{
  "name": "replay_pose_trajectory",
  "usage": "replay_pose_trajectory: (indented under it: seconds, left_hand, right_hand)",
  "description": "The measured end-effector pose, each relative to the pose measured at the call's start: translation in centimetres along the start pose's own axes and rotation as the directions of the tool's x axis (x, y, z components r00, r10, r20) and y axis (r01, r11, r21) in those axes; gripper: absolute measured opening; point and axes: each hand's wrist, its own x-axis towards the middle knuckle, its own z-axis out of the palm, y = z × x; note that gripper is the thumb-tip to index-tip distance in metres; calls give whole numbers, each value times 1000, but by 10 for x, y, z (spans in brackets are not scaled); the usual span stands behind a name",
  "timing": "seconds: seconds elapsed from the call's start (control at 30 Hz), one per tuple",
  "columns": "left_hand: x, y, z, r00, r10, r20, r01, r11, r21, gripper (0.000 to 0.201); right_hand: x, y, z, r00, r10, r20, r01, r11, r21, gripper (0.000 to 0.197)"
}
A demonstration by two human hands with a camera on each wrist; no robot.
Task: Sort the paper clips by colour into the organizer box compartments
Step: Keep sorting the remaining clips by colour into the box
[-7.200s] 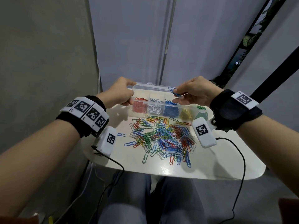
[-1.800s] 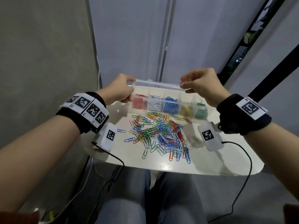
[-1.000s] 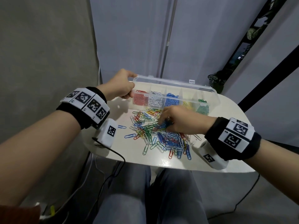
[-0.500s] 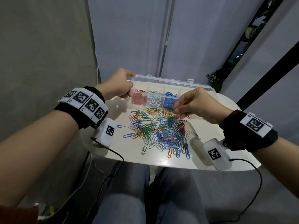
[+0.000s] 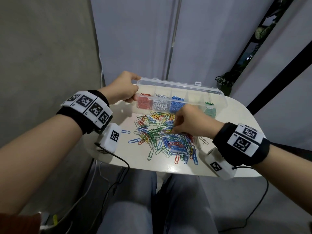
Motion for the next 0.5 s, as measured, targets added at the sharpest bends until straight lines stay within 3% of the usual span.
replay_pose_trajectory:
  seconds: [0.07,0.17,0.33,0.5]
  left_hand:
    - [0,0,0,1000,-1,0,1,1000,-2,51]
    - [-1,1,-1,1000,2,-3,-2,1000,2,50]
    - [-1,0,-1,1000,0,0,0,1000,-12,50]
    - [0,1,-1,1000,-2,6,2,1000,-21,49]
  right_hand:
    - [2,-1,-2,999,-10,41,10,1000,-2,12]
    - [4,3,-8,997,-2,80,-9,992,125,5]
    - [-1,8,-22,999,27,-20,-15,900,435,6]
    - [4,11,-27,998,-37,-56,49,970,236,23]
